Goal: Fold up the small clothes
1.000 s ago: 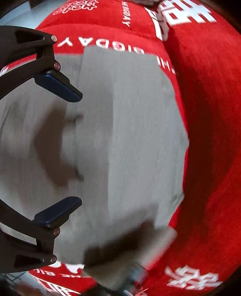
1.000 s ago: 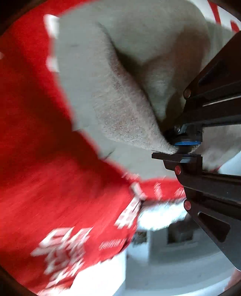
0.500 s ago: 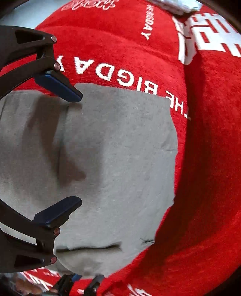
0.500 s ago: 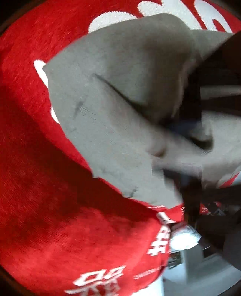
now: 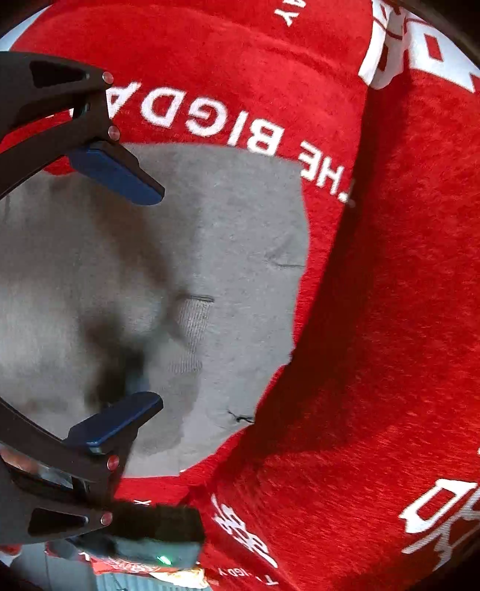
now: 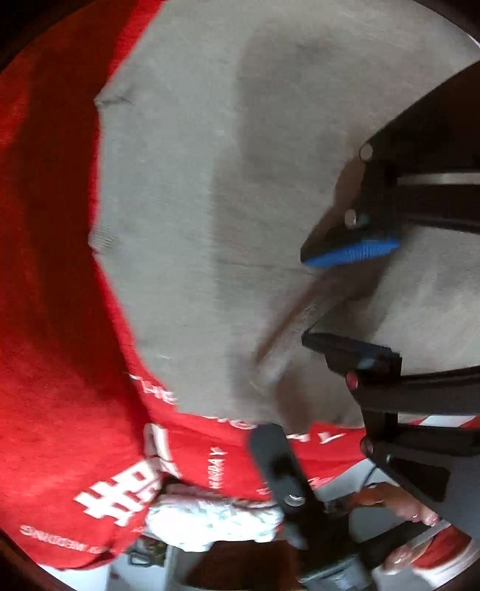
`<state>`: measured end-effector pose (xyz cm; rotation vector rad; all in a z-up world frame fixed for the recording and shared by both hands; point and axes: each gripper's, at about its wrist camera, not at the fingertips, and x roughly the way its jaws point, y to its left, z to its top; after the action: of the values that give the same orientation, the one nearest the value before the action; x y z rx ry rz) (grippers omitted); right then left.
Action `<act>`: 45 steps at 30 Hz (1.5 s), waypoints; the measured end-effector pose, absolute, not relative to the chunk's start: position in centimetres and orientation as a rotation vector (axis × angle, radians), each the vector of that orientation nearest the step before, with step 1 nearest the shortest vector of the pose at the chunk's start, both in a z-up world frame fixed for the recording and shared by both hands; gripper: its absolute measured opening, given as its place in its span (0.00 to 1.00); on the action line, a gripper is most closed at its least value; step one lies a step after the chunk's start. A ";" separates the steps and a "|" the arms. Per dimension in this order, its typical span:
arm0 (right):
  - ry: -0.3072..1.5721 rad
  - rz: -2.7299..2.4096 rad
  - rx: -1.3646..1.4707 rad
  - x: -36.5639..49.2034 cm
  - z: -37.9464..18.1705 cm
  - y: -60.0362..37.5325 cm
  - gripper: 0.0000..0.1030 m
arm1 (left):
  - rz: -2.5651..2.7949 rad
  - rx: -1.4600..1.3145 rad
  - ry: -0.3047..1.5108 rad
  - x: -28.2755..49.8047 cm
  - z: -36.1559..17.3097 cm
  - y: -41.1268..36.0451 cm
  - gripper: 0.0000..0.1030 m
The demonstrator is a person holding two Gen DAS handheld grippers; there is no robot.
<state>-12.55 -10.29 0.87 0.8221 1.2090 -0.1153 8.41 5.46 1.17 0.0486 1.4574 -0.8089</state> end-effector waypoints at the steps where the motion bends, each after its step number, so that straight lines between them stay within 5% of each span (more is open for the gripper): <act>1: 1.195 -0.117 0.836 -13.3 1.1 -10.3 0.44 | -0.811 0.054 1.472 8.1 0.8 5.2 0.99; 14: 0.905 -0.578 1.474 -35.7 0.1 -19.9 0.50 | -0.853 0.135 1.575 4.1 -1.9 1.0 0.95; 16: 0.791 -0.629 1.588 -38.0 -0.6 -21.0 0.50 | -0.836 0.143 1.569 4.0 -1.8 0.4 0.59; 18: 0.695 -0.663 1.667 -39.5 -1.1 -22.0 0.47 | -0.826 0.148 1.583 4.1 -2.0 0.3 0.07; 19: 0.673 -0.667 1.677 -39.7 -1.2 -22.5 0.19 | -0.834 0.127 1.599 4.2 -2.2 0.2 0.07; 20: 0.675 -0.666 1.654 -39.4 -1.0 -22.9 0.06 | -0.837 0.114 1.587 4.2 -1.8 0.3 0.07; 33: 0.866 -0.593 1.368 -37.9 -1.0 -24.7 0.06 | -0.825 0.237 1.524 2.1 -1.3 3.2 0.08; 35: 0.892 -0.593 1.347 -38.2 -0.8 -24.6 0.06 | -0.782 0.261 1.505 2.4 -0.8 4.2 0.22; 38: 0.939 -0.602 1.333 -37.9 -0.2 -24.3 0.13 | -0.672 0.353 1.423 3.1 0.2 5.6 0.48; 42: 0.996 -0.557 1.226 -37.7 2.7 -23.2 0.45 | -0.640 0.358 1.393 4.1 1.8 6.8 0.50; 45: 0.932 -0.574 1.171 -38.3 4.5 -24.8 0.48 | -0.657 0.371 1.357 3.8 3.0 6.1 0.50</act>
<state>-38.26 -24.76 4.47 1.1705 0.9318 -0.5736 3.77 6.08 2.98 0.3708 1.3566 -0.6565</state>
